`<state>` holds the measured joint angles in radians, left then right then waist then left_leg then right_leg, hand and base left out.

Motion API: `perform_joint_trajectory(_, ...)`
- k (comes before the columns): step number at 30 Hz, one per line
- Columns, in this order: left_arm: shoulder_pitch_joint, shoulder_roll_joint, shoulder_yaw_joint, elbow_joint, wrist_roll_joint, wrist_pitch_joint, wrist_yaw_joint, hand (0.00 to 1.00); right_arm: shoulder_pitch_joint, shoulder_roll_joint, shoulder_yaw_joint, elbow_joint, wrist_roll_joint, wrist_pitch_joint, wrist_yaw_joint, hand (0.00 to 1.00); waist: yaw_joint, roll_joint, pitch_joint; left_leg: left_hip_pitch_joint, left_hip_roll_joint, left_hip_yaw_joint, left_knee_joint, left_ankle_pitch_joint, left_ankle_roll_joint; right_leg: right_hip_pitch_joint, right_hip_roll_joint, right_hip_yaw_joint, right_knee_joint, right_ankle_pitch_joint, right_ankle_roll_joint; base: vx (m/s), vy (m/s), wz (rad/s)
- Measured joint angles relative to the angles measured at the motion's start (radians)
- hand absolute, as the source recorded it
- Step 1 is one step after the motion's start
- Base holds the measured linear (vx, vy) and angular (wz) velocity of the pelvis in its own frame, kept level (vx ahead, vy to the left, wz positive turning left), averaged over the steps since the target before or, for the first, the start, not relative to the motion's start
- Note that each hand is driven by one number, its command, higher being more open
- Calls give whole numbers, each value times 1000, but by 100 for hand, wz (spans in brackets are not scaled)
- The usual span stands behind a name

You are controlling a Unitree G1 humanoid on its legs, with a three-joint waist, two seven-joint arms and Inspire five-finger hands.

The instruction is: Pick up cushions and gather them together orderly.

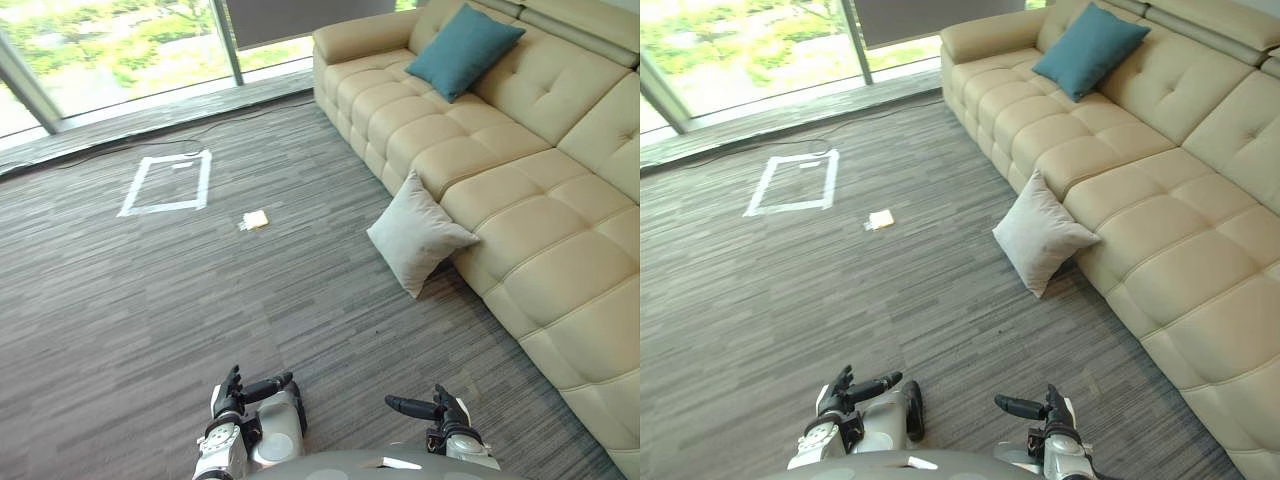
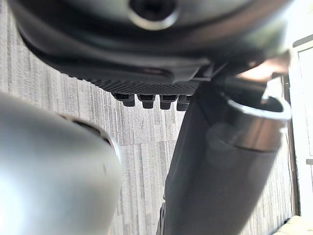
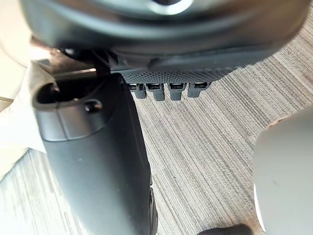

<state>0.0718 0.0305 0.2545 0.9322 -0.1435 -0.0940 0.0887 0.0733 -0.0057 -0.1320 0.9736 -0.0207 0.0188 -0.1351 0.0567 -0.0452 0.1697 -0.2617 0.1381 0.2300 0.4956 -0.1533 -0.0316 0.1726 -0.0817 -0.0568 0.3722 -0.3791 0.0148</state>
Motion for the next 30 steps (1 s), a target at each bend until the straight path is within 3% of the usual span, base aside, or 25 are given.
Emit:
perform_joint_trajectory(1,-2,20,-4,16,0,1,-5,100,10,13,4,0,-1,-1,1,100,2,-33,-20,26,-11,43,19,-44,22,-69,-36,14,162,7,12,545,260,-45)
perform_joint_trajectory(2,-4,26,-4,21,-2,6,-5,100,11,17,4,0,-2,-1,2,100,2,-42,-23,42,-15,59,26,-62,31,-100,-52,14,244,21,35,631,292,-53)
perform_joint_trajectory(4,-14,40,-22,57,-1,23,2,100,6,14,0,-1,-19,-1,4,100,-8,-40,-20,131,-30,83,19,-117,55,-210,-113,3,539,127,120,553,203,-36)
perform_joint_trajectory(5,-14,41,-39,64,-1,29,4,100,5,8,1,-6,-19,-3,6,100,-8,-34,-16,184,-32,88,2,-129,57,-241,-131,-20,632,122,114,652,143,-42)
perform_joint_trajectory(6,-16,36,-62,74,-1,30,7,100,5,-1,1,-27,-20,-12,9,100,-10,-12,-13,288,-30,92,-77,-134,58,-313,-154,-88,709,105,87,452,85,-34)
perform_joint_trajectory(8,-16,33,-82,75,-1,31,10,100,-3,-9,4,-30,-22,-24,9,100,-12,0,-7,356,-22,111,-142,-131,52,-361,-156,-134,687,86,55,403,24,-25)
perform_joint_trajectory(10,-17,30,-93,84,-1,31,11,100,-19,-20,4,-27,-26,-28,10,100,-21,11,-1,441,-8,135,-219,-124,39,-448,-145,-196,568,70,27,439,-83,-23)
perform_joint_trajectory(12,-17,31,-96,96,0,31,11,100,-30,-22,5,-32,-26,-30,10,100,-34,13,1,477,4,146,-244,-124,39,-502,-134,-239,441,75,24,455,-161,-9)
perform_joint_trajectory(13,-16,48,-121,116,4,32,9,100,-37,-23,17,-33,-27,-30,9,100,-45,2,4,513,1,147,-259,-124,3,-515,-116,-265,204,184,9,388,-173,-2)
perform_joint_trajectory(14,-17,59,-125,126,10,33,6,100,-38,-23,14,-30,-17,-31,15,100,-50,-5,13,533,4,141,-258,-134,-33,-500,-108,-269,178,281,-84,488,-227,-21)
perform_joint_trajectory(16,-40,19,-124,139,36,34,2,100,-69,-45,10,-27,-34,-37,14,100,-41,61,28,534,43,115,-242,-117,-43,-501,-54,-271,192,245,-101,523,-279,-41)
perform_joint_trajectory(17,-48,6,-123,139,47,34,-9,100,-68,-40,-20,-26,-31,-34,14,100,-48,64,32,534,46,108,-218,-78,-80,-498,-56,-269,212,208,-105,379,-237,-21)
perform_joint_trajectory(18,-48,6,-123,139,47,34,-10,100,-68,-39,-23,-26,-31,-33,14,100,-48,64,32,533,47,107,-213,-75,-83,-497,-56,-269,213,205,-106,251,-196,-1)
perform_joint_trajectory(19,-54,3,-117,138,52,34,-10,100,-68,-41,-36,-26,-31,-29,14,100,-54,66,34,506,69,83,-117,-52,-108,-470,-51,-275,214,180,-106,329,-264,9)
perform_joint_trajectory(20,-54,1,-102,126,55,34,-9,100,-60,-34,-38,-28,-33,-23,14,100,-62,59,43,435,114,23,95,-10,-159,-403,-34,-282,186,157,-94,309,-237,8)
perform_joint_trajectory(21,-52,1,-97,120,55,33,-9,100,-57,-35,-35,-28,-34,-23,13,100,-61,59,44,414,125,10,159,-9,-169,-386,-26,-283,175,155,-94,229,-149,-5)
perform_joint_trajectory(22,-40,-3,-71,90,55,29,-9,100,-47,-33,-33,-28,-38,-20,12,100,-58,66,47,339,166,1,356,-33,-194,-322,-2,-284,135,151,-96,157,-53,-17)
perform_joint_trajectory(24,-32,-14,-66,68,54,27,-8,100,-38,-32,-36,-29,-37,-21,8,100,-58,70,46,264,177,19,421,-74,-148,-271,19,-277,90,145,-86,139,-9,-24)
perform_joint_trajectory(25,-31,-17,-47,61,54,22,-9,100,-36,-30,-44,-27,-35,-19,5,100,-54,69,45,219,172,46,359,-116,-115,-242,33,-260,57,147,-82,146,88,-24)
perform_joint_trajectory(26,-31,-18,-43,60,53,20,-9,100,-36,-30,-44,-27,-34,-19,4,100,-53,69,45,212,170,48,339,-123,-111,-238,34,-256,51,147,-82,257,174,-54)
perform_joint_trajectory(27,-23,-16,-33,56,51,18,-8,100,-33,-27,-46,-26,-31,-17,-1,100,-42,63,45,174,133,31,158,-144,-90,-226,37,-215,38,145,-75,202,170,-62)
perform_joint_trajectory(29,-19,-15,-27,52,37,17,-8,100,-28,-27,-46,-25,-25,-16,-3,100,-31,59,46,150,108,-8,61,-142,-87,-220,33,-188,34,142,-69,158,136,-62)
perform_joint_trajectory(30,-22,-18,1,47,25,14,-8,100,-26,-25,-44,-18,-18,-9,-8,100,-16,47,50,113,61,-85,-48,-123,-72,-201,8,-151,38,129,-47,180,173,-44)
